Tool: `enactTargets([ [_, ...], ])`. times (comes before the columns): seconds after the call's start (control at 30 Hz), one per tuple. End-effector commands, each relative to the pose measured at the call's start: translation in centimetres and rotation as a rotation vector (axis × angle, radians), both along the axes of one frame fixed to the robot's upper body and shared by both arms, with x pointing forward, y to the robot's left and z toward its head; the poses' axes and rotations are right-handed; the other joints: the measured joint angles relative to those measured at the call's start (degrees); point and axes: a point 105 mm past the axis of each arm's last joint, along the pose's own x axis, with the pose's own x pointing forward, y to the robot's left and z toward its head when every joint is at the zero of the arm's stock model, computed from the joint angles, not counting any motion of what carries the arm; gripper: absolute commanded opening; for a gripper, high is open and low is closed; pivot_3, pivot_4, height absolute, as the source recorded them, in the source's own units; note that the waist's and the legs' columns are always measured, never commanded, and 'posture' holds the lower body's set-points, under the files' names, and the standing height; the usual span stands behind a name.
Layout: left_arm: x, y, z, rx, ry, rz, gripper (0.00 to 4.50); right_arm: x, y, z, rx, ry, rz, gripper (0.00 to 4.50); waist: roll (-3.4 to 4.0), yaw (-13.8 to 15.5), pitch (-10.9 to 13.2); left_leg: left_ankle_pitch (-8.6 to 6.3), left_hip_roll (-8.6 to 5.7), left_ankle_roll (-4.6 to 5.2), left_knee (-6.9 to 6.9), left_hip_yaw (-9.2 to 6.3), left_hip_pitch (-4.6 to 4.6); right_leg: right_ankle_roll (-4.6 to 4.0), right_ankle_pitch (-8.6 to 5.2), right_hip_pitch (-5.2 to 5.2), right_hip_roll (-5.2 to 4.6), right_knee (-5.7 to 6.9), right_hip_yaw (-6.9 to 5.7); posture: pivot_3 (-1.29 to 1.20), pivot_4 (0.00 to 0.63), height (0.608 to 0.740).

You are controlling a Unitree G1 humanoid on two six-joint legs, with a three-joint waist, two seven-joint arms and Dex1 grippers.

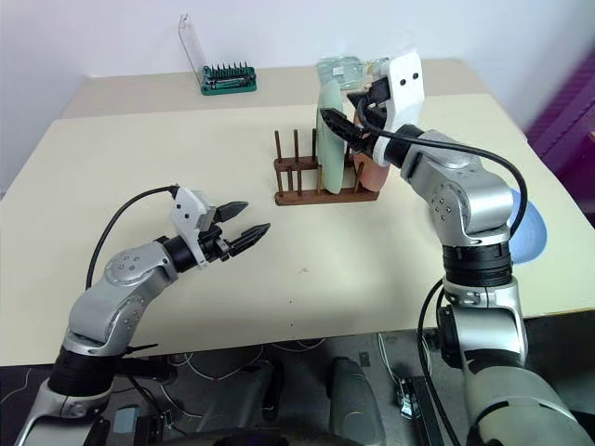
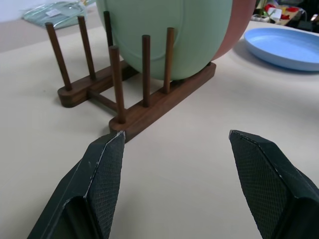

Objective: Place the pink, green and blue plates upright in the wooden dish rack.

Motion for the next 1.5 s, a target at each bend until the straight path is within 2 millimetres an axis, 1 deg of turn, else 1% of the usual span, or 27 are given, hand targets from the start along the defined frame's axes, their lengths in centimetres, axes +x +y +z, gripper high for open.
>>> enactTargets([
  [0.03,-0.2,-0.3,1.0,-0.014,-0.037,-0.029,3.45,-3.1,-2.3,5.9,-0.047,-0.267,0.026,2.9,0.02,0.2,0.0,0.0,-0.01,0.0,0.01,0.0,-0.01,0.0,0.0,0.0,0.0,-0.01,-0.01,0.0,0.15,0.74],
  [0.07,-0.3,-0.5,1.0,-0.009,-0.037,-0.043,3.45,-3.6,-3.9,6.3,-0.042,-0.265,0.022,2.9,0.01,0.3,0.0,-0.01,-0.01,0.02,0.03,-0.02,-0.02,0.02,-0.01,0.05,-0.01,-0.05,-0.05,0.0,0.15,0.74],
  [0.1,-0.3,-0.7,0.9,-0.005,-0.036,-0.058,3.45,-3.7,-6.1,6.4,-0.04,-0.242,-0.019,2.9,0.01,0.6,0.0,-0.02,-0.01,0.03,0.05,-0.03,-0.02,0.02,-0.01,0.08,0.0,-0.07,-0.08,0.0,0.15,0.74],
  [0.17,-0.4,-1.0,0.8,-0.002,-0.029,-0.08,3.45,-3.9,-9.0,6.0,-0.057,-0.198,-0.084,2.9,0.0,1.2,0.0,-0.07,-0.03,0.12,0.14,-0.03,-0.02,0.03,-0.02,0.18,-0.01,-0.15,-0.12,0.0,0.15,0.74],
  [0.2,-0.4,-1.1,0.8,-0.003,-0.026,-0.086,3.45,-3.9,-9.9,5.7,-0.071,-0.18,-0.108,2.9,-0.02,1.3,0.0,-0.08,-0.03,0.13,0.15,-0.02,-0.02,0.01,-0.03,0.2,-0.04,-0.17,-0.11,0.0,0.15,0.74],
  [0.23,-0.4,-1.3,0.7,-0.005,-0.021,-0.106,3.45,-4.4,-11.7,3.1,-0.161,-0.092,-0.134,2.9,-0.02,1.3,0.0,-0.09,-0.01,0.13,0.17,-0.02,0.0,-0.06,-0.07,0.23,-0.08,-0.19,-0.11,0.0,0.15,0.74],
  [0.27,-0.3,-1.6,0.6,-0.006,-0.014,-0.125,3.45,-5.2,-12.9,-0.1,-0.263,0.011,-0.141,2.9,-0.06,1.8,0.0,-0.09,0.0,0.14,0.18,-0.01,0.0,-0.16,-0.13,0.24,-0.08,-0.21,-0.11,0.0,0.15,0.74],
  [0.3,-0.3,-1.8,0.5,-0.006,-0.01,-0.137,3.45,-6.0,-13.6,-2.2,-0.332,0.083,-0.134,2.9,-0.19,2.4,-0.1,-0.09,0.0,0.14,0.18,-0.08,-0.01,-0.12,-0.18,0.32,-0.09,-0.23,-0.21,0.0,0.15,0.74],
  [0.33,-0.1,-1.9,0.5,-0.005,-0.01,-0.145,3.45,-6.5,-14.2,-4.0,-0.342,0.16,-0.145,2.9,-0.2,2.4,-0.1,-0.11,0.08,0.17,0.19,-0.1,0.01,-0.06,-0.24,0.45,-0.12,-0.26,-0.33,0.0,0.15,0.74],
  [0.4,0.0,-2.1,0.4,-0.004,-0.012,-0.152,3.45,-6.5,-14.8,-5.7,-0.311,0.23,-0.196,2.9,0.25,2.1,0.0,-0.13,0.08,0.2,0.23,0.1,-0.01,-0.06,-0.24,0.36,-0.16,-0.25,-0.21,0.0,0.15,0.74],
  [0.43,0.0,-2.3,0.5,-0.004,-0.015,-0.158,3.45,-6.4,-15.0,-6.8,-0.299,0.272,-0.229,2.9,0.51,1.2,0.0,-0.14,0.08,0.22,0.24,0.31,-0.01,-0.06,-0.23,0.25,-0.16,-0.23,0.04,0.0,0.15,0.74],
  [0.47,0.0,-2.4,0.5,-0.005,-0.016,-0.162,3.45,-6.3,-15.2,-7.9,-0.307,0.305,-0.256,2.9,0.57,1.0,0.0,-0.13,0.06,0.24,0.26,0.46,-0.01,-0.06,-0.23,0.19,-0.19,-0.15,0.16,0.0,0.15,0.74],
  [0.53,0.0,-2.5,0.6,-0.008,-0.017,-0.168,3.45,-6.3,-15.4,-9.4,-0.314,0.351,-0.287,2.9,0.53,0.8,0.0,-0.13,0.17,0.24,0.28,0.55,0.05,-0.07,-0.23,0.19,-0.17,-0.12,0.15,0.0,0.15,0.74],
  [0.67,-0.1,-2.6,0.5,-0.01,-0.014,-0.176,3.45,-5.6,-16.8,-13.7,-0.425,0.452,-0.408,2.9,0.47,1.2,0.0,-0.13,0.31,0.23,0.27,0.57,0.05,-0.07,-0.22,0.2,-0.08,-0.14,0.08,0.0,0.15,0.74],
  [0.73,-0.1,-2.6,0.6,-0.01,-0.015,-0.176,3.45,-5.5,-16.9,-14.7,-0.447,0.48,-0.422,2.9,0.47,1.4,0.0,-0.13,0.3,0.23,0.28,0.6,0.03,-0.07,-0.22,0.2,-0.1,-0.15,0.08,0.0,0.15,0.74],
  [0.8,-0.1,-2.5,0.6,-0.009,-0.018,-0.171,3.45,-5.4,-16.7,-15.3,-0.423,0.506,-0.418,2.9,0.46,1.6,0.0,-0.13,0.29,0.24,0.31,0.63,0.02,-0.07,-0.22,0.2,-0.11,-0.16,0.09,0.0,0.15,0.74],
  [0.83,-0.1,-2.5,0.6,-0.011,-0.018,-0.167,3.45,-5.3,-16.7,-15.9,-0.453,0.517,-0.422,2.9,0.45,1.5,0.0,-0.13,0.29,0.24,0.32,0.63,0.01,-0.07,-0.22,0.22,-0.11,-0.17,0.08,0.0,0.15,0.74],
  [0.93,-0.3,-2.3,0.6,-0.012,-0.018,-0.159,3.45,-4.9,-17.6,-17.2,-0.567,0.522,-0.467,2.06,0.43,1.4,0.0,-0.14,0.29,0.24,0.33,0.63,0.03,-0.07,-0.22,0.23,-0.09,-0.17,0.07,0.0,0.15,0.74],
  [1.07,-0.4,-2.1,0.5,-0.014,-0.016,-0.145,3.45,-4.2,-18.2,-17.0,-0.612,0.487,-0.505,0.16,0.37,1.3,-0.1,-0.13,0.31,0.24,0.32,0.65,0.05,-0.06,-0.21,0.24,-0.07,-0.16,0.08,0.0,0.15,0.74],
  [1.1,-0.4,-2.1,0.4,-0.014,-0.016,-0.144,3.45,-4.1,-18.3,-16.9,-0.623,0.482,-0.512,0.03,0.34,1.3,-0.1,-0.13,0.31,0.24,0.33,0.68,0.06,-0.07,-0.21,0.25,-0.07,-0.16,0.09,0.0,0.15,0.74],
  [1.2,-0.4,-2.1,0.4,-0.015,-0.016,-0.142,3.45,-3.8,-18.7,-16.9,-0.668,0.466,-0.528,0.03,0.33,1.4,-0.1,-0.13,0.32,0.24,0.32,0.67,0.07,-0.07,-0.21,0.26,-0.05,-0.16,0.08,0.0,0.15,0.74],
  [1.27,-0.4,-2.1,0.4,-0.016,-0.018,-0.14,3.45,-3.4,-18.6,-16.0,-0.701,0.412,-0.532,0.03,0.32,1.4,-0.1,-0.14,0.32,0.24,0.35,0.69,0.07,-0.07,-0.21,0.28,-0.06,-0.17,0.09,0.0,0.15,0.74],
  [1.3,-0.4,-2.1,0.4,-0.016,-0.019,-0.139,3.45,-2.9,-18.4,-14.8,-0.706,0.352,-0.537,0.03,0.32,1.4,-0.1,-0.14,0.31,0.24,0.35,0.69,0.07,-0.06,-0.21,0.28,-0.06,-0.16,0.09,0.0,0.15,0.74],
  [1.33,-0.3,-2.0,0.5,-0.016,-0.02,-0.138,3.45,-2.2,-18.0,-12.9,-0.705,0.255,-0.544,0.03,0.33,1.4,-0.1,-0.14,0.31,0.24,0.35,0.69,0.07,-0.06,-0.21,0.28,-0.06,-0.16,0.09,0.0,0.15,0.74],
  [1.4,-0.3,-2.0,0.5,-0.017,-0.019,-0.136,3.45,-0.4,-16.9,-7.3,-0.632,0.005,-0.601,0.03,0.41,1.0,0.0,-0.14,0.31,0.24,0.33,0.74,0.08,-0.06,-0.2,0.25,-0.05,-0.16,0.11,0.0,0.15,0.74],
  [1.47,-0.3,-1.9,0.4,-0.013,-0.018,-0.136,3.45,0.4,-15.2,-0.9,-0.456,-0.222,-0.63,0.03,0.49,0.1,0.0,-0.13,0.36,0.24,0.27,0.91,0.08,0.0,-0.15,0.15,-0.06,-0.11,0.17,0.0,0.15,0.74],
  [1.5,-0.3,-1.9,0.4,-0.012,-0.018,-0.136,3.45,0.4,-14.6,1.0,-0.392,-0.284,-0.622,0.03,0.5,-0.1,0.0,-0.13,0.38,0.23,0.24,0.96,0.07,0.07,-0.09,0.09,-0.06,-0.1,0.17,0.0,0.15,0.74],
])
